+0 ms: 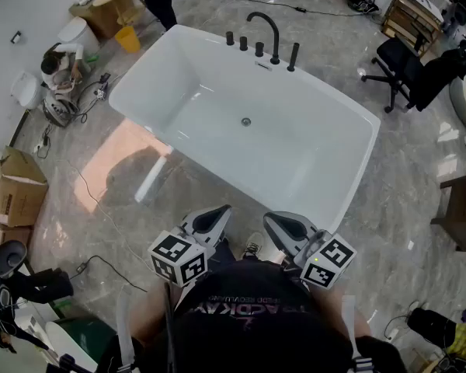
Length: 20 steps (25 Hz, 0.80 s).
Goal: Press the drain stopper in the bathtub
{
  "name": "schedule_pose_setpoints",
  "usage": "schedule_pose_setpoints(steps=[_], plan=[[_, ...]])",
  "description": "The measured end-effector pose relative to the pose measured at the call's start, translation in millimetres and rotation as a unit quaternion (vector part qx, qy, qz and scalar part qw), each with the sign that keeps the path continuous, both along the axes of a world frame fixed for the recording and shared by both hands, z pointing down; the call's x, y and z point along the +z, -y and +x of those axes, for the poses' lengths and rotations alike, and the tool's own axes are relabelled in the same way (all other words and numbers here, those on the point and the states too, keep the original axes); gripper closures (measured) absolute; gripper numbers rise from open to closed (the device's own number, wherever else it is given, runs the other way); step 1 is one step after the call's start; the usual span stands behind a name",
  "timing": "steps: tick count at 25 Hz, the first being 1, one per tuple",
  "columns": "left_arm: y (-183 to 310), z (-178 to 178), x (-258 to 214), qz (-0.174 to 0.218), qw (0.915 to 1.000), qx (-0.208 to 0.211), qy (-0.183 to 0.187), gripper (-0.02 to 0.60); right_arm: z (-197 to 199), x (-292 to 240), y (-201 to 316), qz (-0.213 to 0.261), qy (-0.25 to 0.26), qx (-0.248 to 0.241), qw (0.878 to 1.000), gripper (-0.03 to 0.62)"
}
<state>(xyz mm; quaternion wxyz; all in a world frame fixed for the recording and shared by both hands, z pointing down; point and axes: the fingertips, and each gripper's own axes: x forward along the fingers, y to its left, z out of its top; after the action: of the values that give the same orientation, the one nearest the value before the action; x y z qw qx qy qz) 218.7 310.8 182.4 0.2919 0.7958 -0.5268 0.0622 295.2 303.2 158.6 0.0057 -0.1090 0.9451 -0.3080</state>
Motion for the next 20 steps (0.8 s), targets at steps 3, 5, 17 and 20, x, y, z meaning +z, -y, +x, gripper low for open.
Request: schedule_pose_setpoints(steps=[3, 5, 17, 20], plan=[[-3.3, -2.3, 3.7, 0.000, 1.0000, 0.001, 0.000, 0.577, -2.2, 3.8, -3.0, -0.001, 0.002, 0.002, 1.000, 0.583], [-3.3, -2.5, 4.6, 0.000, 1.0000, 0.002, 0.000, 0.577, -2.0, 4.8, -3.2, -0.002, 0.002, 0.003, 1.000, 0.583], [-2.7, -1.7, 3.1, 0.000, 1.0000, 0.000, -0.001, 0.577, -3.3, -4.2, -7.4, 0.003, 0.024, -0.014, 1.000, 0.582], [-2.1, -0.3, 4.5, -0.001, 1.0000, -0.001, -0.002, 0.577, -4.5, -6.2, -10.3, 0.014, 0.024, -0.026, 0.999, 0.582]])
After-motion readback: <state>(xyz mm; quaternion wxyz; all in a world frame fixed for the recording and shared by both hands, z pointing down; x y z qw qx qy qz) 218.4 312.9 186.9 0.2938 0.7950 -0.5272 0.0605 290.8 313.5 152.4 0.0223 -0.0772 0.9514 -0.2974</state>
